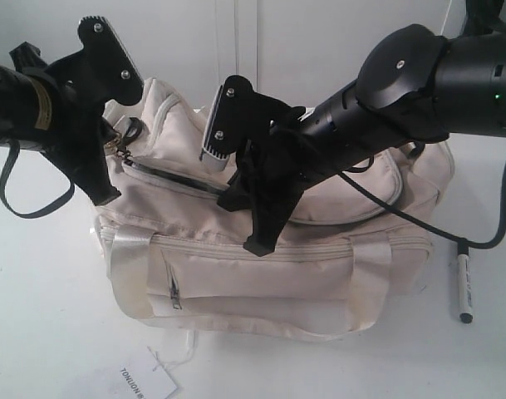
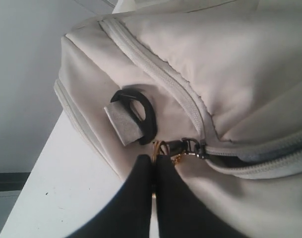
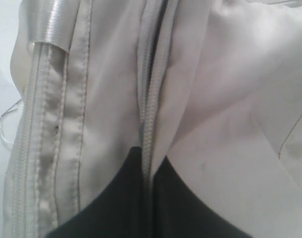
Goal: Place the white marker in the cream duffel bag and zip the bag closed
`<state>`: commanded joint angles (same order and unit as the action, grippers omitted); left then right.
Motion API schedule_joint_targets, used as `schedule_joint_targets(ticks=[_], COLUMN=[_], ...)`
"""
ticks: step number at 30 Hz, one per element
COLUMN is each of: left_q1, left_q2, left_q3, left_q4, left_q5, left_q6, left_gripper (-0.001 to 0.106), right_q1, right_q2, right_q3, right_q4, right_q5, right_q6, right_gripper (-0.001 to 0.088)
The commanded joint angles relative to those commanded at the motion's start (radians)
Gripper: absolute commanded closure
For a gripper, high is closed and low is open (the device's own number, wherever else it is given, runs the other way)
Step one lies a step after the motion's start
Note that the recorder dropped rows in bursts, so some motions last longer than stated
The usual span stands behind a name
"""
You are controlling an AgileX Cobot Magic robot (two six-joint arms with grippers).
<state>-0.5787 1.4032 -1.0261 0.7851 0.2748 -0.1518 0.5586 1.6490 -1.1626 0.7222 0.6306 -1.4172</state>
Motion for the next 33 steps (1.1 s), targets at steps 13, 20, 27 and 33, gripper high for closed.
schedule_joint_targets(ticks=[13,20,27,33], left_q1=[0.0,0.0,0.0,0.0], left_q2=[0.002,0.002,-0.004,-0.043], left_q3=[0.0,0.0,0.0,0.0], left_q4=[-0.01,-0.018,-0.018,-0.044], left_q5=[-0.013,-0.013,-0.017,-0.019], left_q6=[-0.192,-0.192,-0.192,-0.192], left_gripper=[0.104,0.056,0.047,0.047], right_q1=[0.0,0.0,0.0,0.0], right_q2=[0.0,0.0,0.0,0.0], right_q3=[0.0,0.0,0.0,0.0], right_q4=[0.0,0.0,0.0,0.0], right_q5=[0.0,0.0,-0.01,-0.027], right_q6=[0.0,0.0,0.0,0.006], right_gripper=[0.0868,0.0868,0.0868,0.0867])
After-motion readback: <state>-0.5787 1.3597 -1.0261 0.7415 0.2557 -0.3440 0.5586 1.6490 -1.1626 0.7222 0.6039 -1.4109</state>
